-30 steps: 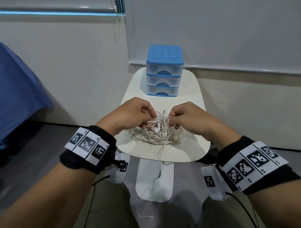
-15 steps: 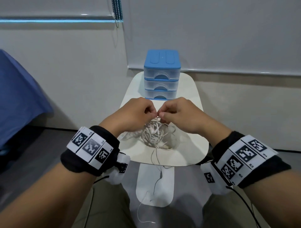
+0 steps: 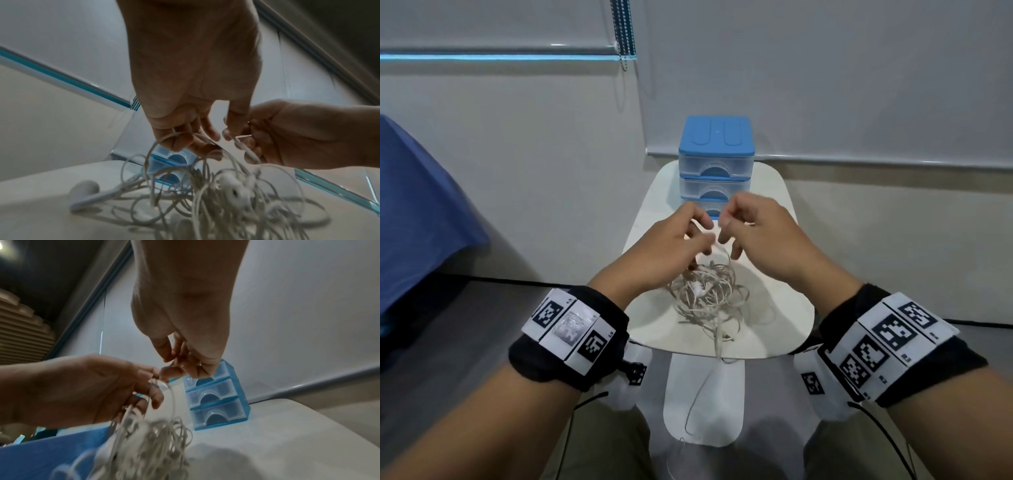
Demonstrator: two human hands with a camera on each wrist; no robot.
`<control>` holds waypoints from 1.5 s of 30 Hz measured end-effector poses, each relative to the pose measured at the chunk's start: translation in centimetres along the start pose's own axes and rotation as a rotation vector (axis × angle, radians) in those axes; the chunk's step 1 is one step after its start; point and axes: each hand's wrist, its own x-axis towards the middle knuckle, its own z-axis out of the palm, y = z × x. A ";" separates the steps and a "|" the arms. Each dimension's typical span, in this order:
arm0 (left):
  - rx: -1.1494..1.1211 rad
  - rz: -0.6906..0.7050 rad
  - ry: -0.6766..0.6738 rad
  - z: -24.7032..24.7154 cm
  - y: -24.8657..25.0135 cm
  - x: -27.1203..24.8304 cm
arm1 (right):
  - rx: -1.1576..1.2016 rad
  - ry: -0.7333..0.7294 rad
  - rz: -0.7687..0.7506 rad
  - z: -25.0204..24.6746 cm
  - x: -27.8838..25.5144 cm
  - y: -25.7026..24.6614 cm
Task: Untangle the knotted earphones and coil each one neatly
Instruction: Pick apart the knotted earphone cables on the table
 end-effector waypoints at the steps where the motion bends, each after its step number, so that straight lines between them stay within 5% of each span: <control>1: -0.005 -0.009 -0.041 -0.1 -0.1 0.0 | 0.028 0.017 0.006 -0.1 0.1 -0.4; 6: 0.152 0.064 -0.059 -0.4 -0.5 0.5 | -0.013 -0.101 0.055 -0.4 0.2 -1.5; 12: -0.013 0.041 0.113 -0.3 -0.2 0.6 | -0.232 -0.341 0.120 -0.2 -0.5 0.8; 16: -0.221 -0.012 -0.005 -0.5 0.0 0.5 | -0.210 -0.081 0.049 -0.4 -0.3 -0.4; 21: -0.267 0.086 -0.124 -0.8 0.5 0.4 | -0.144 0.234 -0.167 -0.2 1.1 -3.4; 27: -0.172 0.043 -0.028 -1.0 0.3 0.6 | -0.158 0.243 -0.175 -0.4 1.8 -2.9; 37: -0.191 -0.026 -0.095 0.1 0.3 0.5 | 0.055 0.225 -0.001 0.0 1.4 -1.2; 45: -0.082 0.032 0.025 0.3 -0.2 0.6 | 0.119 0.272 0.177 0.0 1.4 0.1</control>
